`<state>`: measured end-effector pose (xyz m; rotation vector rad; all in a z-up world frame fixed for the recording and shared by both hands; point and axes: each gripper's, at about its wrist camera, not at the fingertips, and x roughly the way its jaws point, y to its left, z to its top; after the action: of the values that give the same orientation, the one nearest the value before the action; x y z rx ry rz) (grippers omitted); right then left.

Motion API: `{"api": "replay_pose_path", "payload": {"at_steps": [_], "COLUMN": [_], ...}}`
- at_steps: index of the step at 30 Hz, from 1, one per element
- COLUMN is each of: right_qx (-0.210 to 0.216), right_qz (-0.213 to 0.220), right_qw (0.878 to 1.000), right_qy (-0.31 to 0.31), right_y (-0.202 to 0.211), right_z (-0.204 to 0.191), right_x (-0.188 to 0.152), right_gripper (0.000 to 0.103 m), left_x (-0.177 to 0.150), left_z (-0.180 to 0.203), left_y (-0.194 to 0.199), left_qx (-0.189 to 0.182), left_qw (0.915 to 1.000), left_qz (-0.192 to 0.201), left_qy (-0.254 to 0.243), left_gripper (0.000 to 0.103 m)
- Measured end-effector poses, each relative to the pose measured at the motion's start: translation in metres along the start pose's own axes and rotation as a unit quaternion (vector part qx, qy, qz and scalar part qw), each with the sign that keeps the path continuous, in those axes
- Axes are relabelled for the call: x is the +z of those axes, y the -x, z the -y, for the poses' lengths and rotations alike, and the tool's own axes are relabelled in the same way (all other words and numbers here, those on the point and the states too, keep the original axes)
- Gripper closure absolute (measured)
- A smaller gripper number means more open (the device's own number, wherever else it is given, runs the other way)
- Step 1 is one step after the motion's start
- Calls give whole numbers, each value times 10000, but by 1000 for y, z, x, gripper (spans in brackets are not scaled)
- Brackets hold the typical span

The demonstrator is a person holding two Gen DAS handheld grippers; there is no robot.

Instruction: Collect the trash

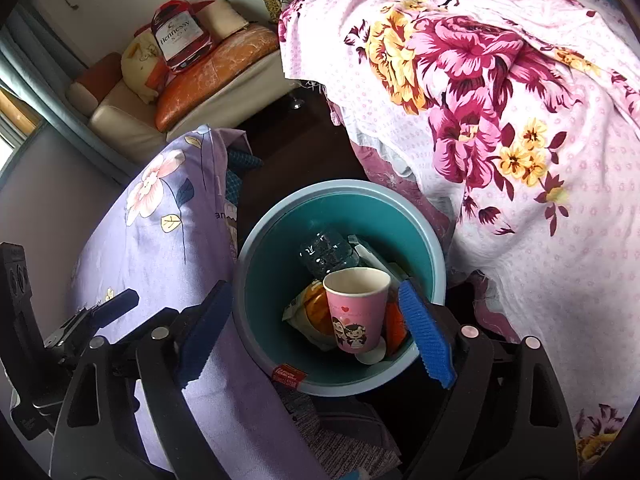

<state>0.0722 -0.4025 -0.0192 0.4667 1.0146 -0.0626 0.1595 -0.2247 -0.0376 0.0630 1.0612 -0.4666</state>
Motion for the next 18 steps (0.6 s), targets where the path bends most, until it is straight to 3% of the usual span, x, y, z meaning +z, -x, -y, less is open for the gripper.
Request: {"api": "replay_pose_path", "payload": {"at_steps": [2,6,18], "right_qx": [35,21,-355], "right_qz": [-2,82,335], "right_qw": [10000,9996,9934], "right_qy": [61,256,1037], "right_y": [3,17,60], "right_z": [-5,-11,-47], "right_x": [-6,-12,-51], "right_gripper": [11,7,7], "left_x": [-3,-12,-56], "left_z": [-3,-11,-35], "left_y": [9,25,72], "left_qx": [29,94,387], "left_qw": [10000,9995,9969], "left_qz": [33,94,223], "left_qy": [88,288,654], "left_gripper": [7,6,4]}}
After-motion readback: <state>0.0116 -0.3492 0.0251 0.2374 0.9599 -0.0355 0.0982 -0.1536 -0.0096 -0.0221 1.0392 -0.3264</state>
